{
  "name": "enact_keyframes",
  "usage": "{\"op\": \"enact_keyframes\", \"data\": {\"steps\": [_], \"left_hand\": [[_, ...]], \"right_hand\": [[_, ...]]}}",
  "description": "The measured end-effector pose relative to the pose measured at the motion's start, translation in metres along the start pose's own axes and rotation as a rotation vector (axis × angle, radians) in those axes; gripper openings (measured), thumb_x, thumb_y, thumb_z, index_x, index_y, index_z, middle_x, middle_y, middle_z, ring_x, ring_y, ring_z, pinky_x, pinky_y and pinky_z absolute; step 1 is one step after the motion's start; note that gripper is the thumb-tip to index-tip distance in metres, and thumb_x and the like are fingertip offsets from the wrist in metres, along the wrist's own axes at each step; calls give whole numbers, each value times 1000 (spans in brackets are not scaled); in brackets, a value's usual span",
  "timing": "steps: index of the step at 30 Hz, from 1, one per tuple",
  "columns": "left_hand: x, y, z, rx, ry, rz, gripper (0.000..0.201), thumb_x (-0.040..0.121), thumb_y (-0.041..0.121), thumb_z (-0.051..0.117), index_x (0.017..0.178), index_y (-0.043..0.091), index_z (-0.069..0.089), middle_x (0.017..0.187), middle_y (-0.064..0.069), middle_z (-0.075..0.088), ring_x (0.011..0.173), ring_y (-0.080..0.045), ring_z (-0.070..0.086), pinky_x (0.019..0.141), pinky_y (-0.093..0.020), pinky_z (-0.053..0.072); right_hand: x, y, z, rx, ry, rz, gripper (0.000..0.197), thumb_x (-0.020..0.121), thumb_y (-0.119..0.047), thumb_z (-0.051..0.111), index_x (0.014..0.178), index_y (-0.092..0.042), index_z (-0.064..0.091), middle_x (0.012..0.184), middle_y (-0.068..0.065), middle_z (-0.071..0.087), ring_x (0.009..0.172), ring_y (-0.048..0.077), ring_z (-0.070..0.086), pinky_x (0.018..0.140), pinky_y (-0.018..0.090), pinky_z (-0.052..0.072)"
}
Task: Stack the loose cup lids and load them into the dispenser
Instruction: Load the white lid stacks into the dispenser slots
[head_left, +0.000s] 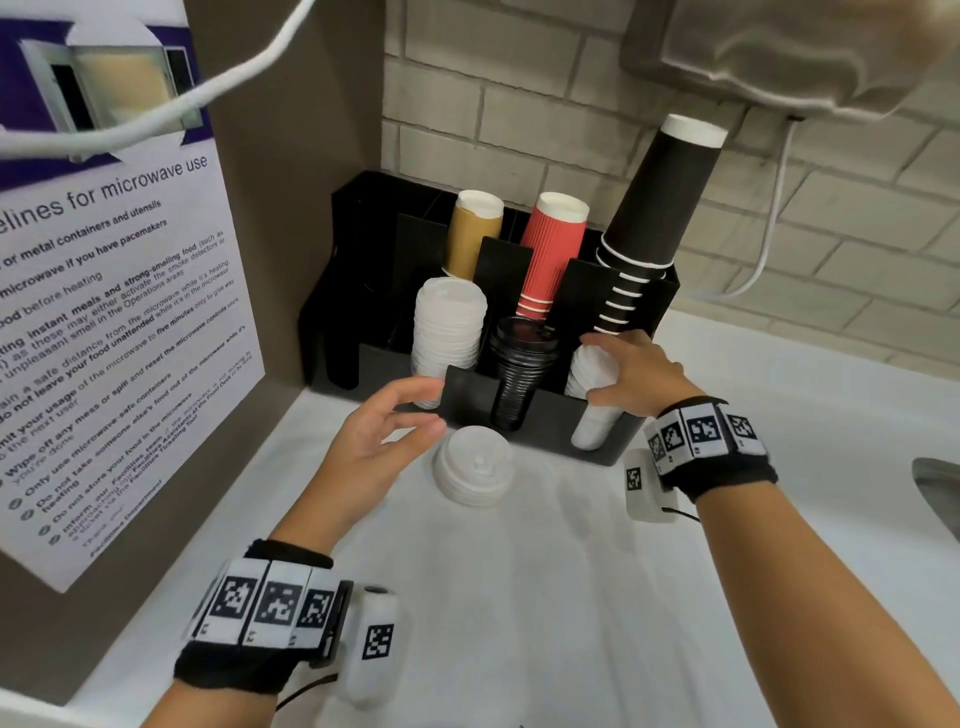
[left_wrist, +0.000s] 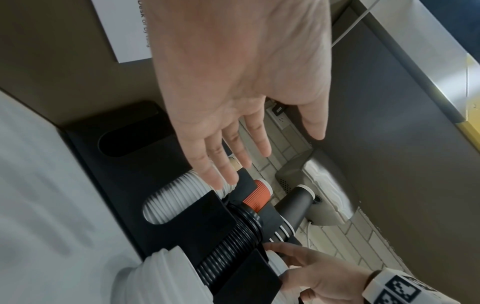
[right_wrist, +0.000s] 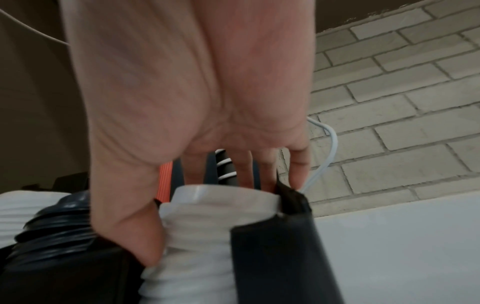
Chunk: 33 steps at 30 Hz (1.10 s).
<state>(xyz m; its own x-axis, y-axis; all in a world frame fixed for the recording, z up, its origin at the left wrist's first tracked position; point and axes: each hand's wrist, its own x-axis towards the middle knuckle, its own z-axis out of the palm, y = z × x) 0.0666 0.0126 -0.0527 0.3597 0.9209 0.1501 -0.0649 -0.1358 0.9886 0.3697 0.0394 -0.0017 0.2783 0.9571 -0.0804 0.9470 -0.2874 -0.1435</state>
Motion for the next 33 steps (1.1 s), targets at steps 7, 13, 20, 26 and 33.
{"op": "enact_keyframes", "data": {"steps": [7,13,20,26,33], "left_hand": [[1,3,3,21,-15,-1,44,75,40,68,117,30,62,124,9,62,107,-13,65,104,-50,46],[0,4,5,27,-23,7,52,68,53,66,116,33,63,122,14,63,106,-11,65,104,-48,46],[1,-1,1,47,31,0,39,78,36,67,116,29,64,118,14,65,100,-8,65,101,-46,48],[4,-7,-3,75,73,-14,29,85,22,73,112,33,65,109,16,67,94,-6,64,98,-42,49],[1,-12,-5,80,86,-12,27,90,15,67,110,33,65,110,12,66,90,-8,62,95,-41,49]], "right_hand": [[-4,0,0,-62,-14,-118,84,81,-21,69,152,-23,24,153,5,29,137,28,32,104,48,31],[-12,-13,10,-111,60,-242,48,83,-2,59,130,-5,52,130,13,52,118,30,50,97,39,43],[-46,-33,17,210,344,-375,45,76,4,64,120,-3,61,116,16,56,107,32,54,94,36,44],[-61,-84,64,136,-233,-387,66,87,-42,65,144,-27,36,126,13,47,122,29,43,102,39,40],[-49,-103,86,-37,-309,-247,81,83,-56,64,149,-31,24,138,18,32,129,37,33,103,45,39]]}}
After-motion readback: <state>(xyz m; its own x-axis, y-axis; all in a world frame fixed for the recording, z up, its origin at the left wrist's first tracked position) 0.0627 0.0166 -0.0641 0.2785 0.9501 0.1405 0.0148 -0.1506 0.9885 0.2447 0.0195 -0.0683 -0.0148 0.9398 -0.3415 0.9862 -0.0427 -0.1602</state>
